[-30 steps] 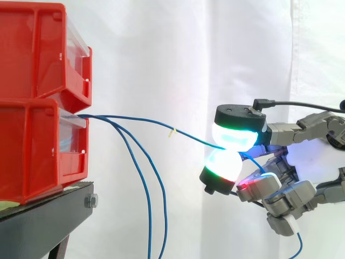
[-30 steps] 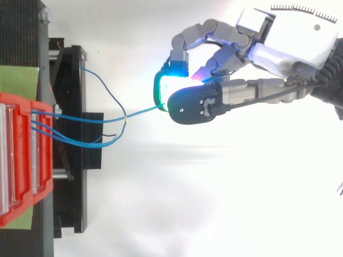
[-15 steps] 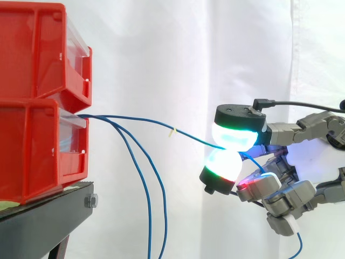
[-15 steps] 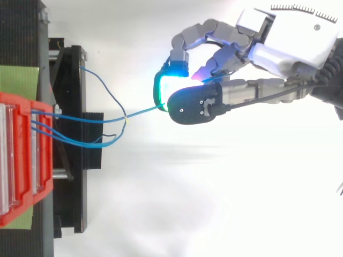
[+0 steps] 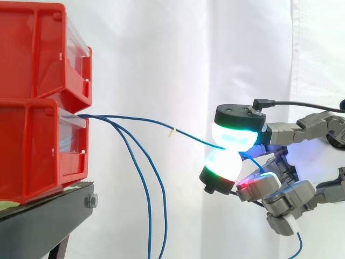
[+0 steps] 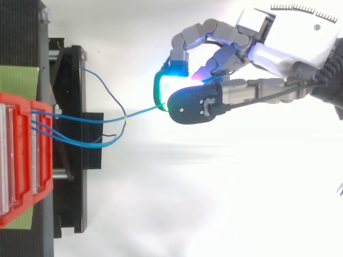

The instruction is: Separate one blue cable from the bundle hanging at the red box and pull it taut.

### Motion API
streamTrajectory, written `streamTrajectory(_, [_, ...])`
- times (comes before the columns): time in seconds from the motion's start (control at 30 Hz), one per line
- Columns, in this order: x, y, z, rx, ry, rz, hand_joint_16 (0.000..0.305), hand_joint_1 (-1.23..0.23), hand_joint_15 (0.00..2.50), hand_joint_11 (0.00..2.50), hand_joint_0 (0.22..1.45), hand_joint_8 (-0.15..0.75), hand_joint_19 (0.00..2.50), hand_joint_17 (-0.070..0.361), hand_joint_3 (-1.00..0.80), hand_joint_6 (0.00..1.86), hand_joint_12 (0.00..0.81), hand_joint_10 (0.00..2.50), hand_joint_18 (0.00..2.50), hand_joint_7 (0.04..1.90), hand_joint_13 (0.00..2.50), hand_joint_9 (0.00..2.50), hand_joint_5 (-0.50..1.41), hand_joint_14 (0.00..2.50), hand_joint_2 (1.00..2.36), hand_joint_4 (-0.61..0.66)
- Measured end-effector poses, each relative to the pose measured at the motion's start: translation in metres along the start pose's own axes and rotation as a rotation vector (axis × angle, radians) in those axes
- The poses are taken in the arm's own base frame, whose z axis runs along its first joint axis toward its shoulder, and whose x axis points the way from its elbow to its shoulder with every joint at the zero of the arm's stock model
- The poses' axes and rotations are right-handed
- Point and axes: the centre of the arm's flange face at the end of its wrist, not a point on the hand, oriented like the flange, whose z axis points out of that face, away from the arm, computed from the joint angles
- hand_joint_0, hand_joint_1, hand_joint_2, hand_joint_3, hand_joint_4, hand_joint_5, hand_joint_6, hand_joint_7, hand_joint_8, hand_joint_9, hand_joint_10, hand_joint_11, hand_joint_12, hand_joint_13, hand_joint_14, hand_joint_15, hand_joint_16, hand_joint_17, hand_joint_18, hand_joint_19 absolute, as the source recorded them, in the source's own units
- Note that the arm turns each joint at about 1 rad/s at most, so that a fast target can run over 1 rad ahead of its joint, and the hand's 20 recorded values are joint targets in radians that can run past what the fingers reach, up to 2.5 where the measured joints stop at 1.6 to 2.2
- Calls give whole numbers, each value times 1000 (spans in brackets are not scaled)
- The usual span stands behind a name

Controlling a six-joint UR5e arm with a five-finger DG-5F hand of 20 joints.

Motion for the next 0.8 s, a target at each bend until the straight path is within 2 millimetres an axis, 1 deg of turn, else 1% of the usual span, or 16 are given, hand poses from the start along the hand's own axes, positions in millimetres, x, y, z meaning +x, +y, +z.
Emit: streamTrajectory(0.8, [0, 0, 0, 0, 0, 0, 39, -775, 1467, 1666, 748, 179, 1238, 88, -323, 942, 304, 266, 758, 1274, 865, 991, -203, 1069, 1016, -286])
